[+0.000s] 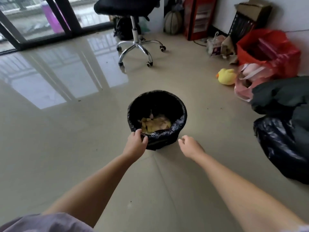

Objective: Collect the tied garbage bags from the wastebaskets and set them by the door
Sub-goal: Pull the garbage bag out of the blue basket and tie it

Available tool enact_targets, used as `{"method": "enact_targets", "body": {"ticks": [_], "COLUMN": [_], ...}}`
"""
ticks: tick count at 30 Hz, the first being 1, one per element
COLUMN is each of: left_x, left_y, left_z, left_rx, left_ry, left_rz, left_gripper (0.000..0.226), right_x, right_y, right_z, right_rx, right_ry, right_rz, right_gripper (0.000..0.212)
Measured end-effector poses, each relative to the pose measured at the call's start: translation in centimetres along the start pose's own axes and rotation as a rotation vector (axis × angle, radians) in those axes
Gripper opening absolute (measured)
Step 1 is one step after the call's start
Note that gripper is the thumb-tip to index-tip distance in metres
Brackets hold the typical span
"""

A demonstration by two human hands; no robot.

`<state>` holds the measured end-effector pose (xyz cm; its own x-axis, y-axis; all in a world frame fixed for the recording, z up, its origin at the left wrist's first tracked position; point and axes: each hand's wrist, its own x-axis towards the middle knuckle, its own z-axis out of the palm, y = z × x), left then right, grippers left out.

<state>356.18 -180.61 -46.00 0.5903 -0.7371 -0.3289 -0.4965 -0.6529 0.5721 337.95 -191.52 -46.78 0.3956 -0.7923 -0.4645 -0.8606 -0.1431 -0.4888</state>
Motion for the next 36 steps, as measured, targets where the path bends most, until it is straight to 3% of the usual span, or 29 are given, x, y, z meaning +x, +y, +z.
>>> {"method": "enact_targets", "body": {"ticks": [2, 4, 6, 8, 10, 14, 17, 20, 26, 30, 31, 33, 36], "left_x": [3.5, 7.0, 9.6, 10.7, 10.5, 9.0, 8.5, 7.2, 3.8, 1.0, 0.4, -0.5, -1.4], "left_y": [-2.1, -3.7, -4.6, -4.7, -4.3, -4.2, -4.6, -4.5, -3.6, -1.6, -0.9, 0.2, 1.1], "left_z": [1.6, 3.2, 4.3, 5.1, 5.4, 5.0, 5.3, 6.5, 8.2, 9.3, 9.5, 9.6, 9.3], "left_rx": [-0.073, -0.254, -0.631, -0.900, -0.901, -0.758, -0.807, -1.001, -1.269, -1.366, -1.364, -1.373, -1.444], "left_ry": [0.122, 0.189, 0.118, -0.011, -0.062, -0.052, -0.098, -0.146, -0.197, -0.311, -0.335, -0.351, -0.377], "left_rz": [-0.056, -0.228, -0.393, -0.420, -0.399, -0.345, -0.364, -0.384, -0.488, -0.585, -0.590, -0.598, -0.607], "left_gripper": [0.056, 0.063, 0.060, 0.040, 0.028, 0.032, 0.026, 0.016, 0.038, 0.025, 0.023, 0.021, 0.017], "right_x": [3.6, 6.9, 9.2, 10.5, 11.1, 10.4, 10.2, 10.1, 8.9, 8.8, 8.8, 8.4, 7.4], "right_y": [-0.4, -0.6, -0.4, -0.2, 0.0, 0.1, 0.8, 2.4, 4.6, 6.5, 6.9, 7.6, 8.7], "right_z": [2.1, 3.8, 4.7, 5.1, 5.3, 5.2, 4.4, 3.1, 2.1, 1.0, 0.9, 1.1, 2.2], "right_rx": [0.329, 0.766, 0.962, 1.031, 1.062, 1.116, 1.049, 0.922, 0.746, 0.878, 0.938, 0.963, 1.044], "right_ry": [0.052, 0.005, -0.060, -0.064, -0.055, -0.049, -0.034, 0.006, 0.055, 0.141, 0.139, 0.056, -0.207], "right_rz": [0.152, 0.322, 0.325, 0.279, 0.259, 0.326, 0.299, 0.238, 0.177, 0.183, 0.203, 0.298, 0.434], "right_gripper": [0.048, 0.064, 0.062, 0.049, 0.032, 0.010, 0.017, 0.012, 0.018, 0.011, 0.013, 0.038, 0.071]}}
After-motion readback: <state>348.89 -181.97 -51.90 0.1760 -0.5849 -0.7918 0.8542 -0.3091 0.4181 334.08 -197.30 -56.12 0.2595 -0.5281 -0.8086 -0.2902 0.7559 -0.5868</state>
